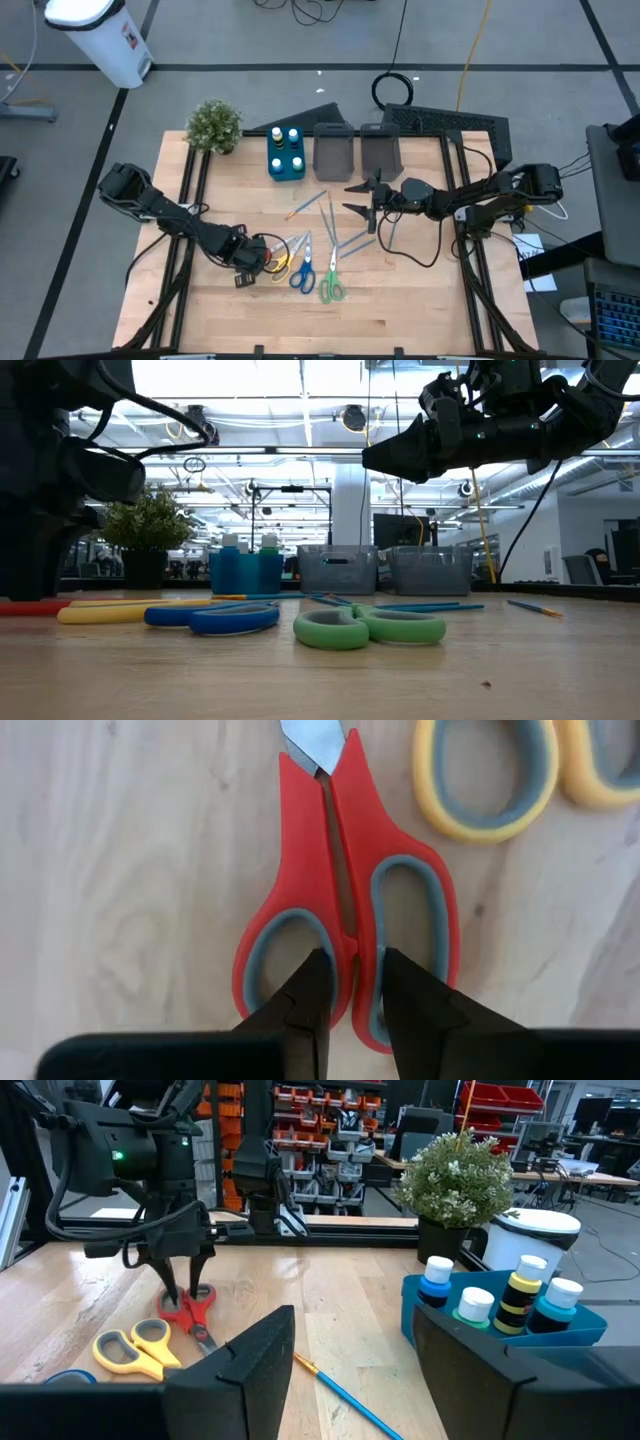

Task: Pick & Place Paint Supplies
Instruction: Put the red scissors into the left black bin

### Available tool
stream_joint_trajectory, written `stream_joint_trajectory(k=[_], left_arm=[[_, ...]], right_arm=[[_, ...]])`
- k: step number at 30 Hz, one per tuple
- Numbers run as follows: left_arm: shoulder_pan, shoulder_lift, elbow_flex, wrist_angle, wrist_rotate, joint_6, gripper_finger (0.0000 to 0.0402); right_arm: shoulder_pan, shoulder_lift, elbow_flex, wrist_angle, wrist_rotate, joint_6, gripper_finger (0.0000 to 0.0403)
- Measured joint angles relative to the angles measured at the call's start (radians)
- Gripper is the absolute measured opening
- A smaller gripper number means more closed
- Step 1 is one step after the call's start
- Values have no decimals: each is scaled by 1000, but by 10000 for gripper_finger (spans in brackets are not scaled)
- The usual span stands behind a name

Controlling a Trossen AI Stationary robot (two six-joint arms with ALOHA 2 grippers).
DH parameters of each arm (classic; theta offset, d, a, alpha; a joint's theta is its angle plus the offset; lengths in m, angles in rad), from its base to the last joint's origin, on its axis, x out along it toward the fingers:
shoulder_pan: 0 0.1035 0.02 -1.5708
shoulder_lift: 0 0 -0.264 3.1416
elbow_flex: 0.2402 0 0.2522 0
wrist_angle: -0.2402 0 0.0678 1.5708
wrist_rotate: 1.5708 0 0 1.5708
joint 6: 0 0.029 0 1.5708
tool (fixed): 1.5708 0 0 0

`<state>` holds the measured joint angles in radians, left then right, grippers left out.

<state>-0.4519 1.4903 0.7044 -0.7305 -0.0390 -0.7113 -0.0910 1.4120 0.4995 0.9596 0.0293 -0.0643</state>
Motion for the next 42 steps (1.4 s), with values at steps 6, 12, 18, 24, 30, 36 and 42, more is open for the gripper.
stream_joint_trajectory(k=[6,12,18,24,30,36,42], left_arm=[[-5,-117,31,-78,-54,-23,71],[-27,-191,50,-118,-106,-51,71],[-33,-226,75,-46,-205,-25,71],[-22,-227,87,126,-320,112,71],[63,-227,87,335,-486,221,71],[173,-220,87,606,-529,365,71],[249,-172,88,846,-554,552,71]], right_arm=[[0,0,0,0,0,0,196],[0,0,0,-1,0,0,196],[0,0,0,0,0,0,196],[0,0,0,0,0,0,196],[0,0,0,0,0,0,196],[0,0,0,1,0,0,196],[0,0,0,15,2,0,196]])
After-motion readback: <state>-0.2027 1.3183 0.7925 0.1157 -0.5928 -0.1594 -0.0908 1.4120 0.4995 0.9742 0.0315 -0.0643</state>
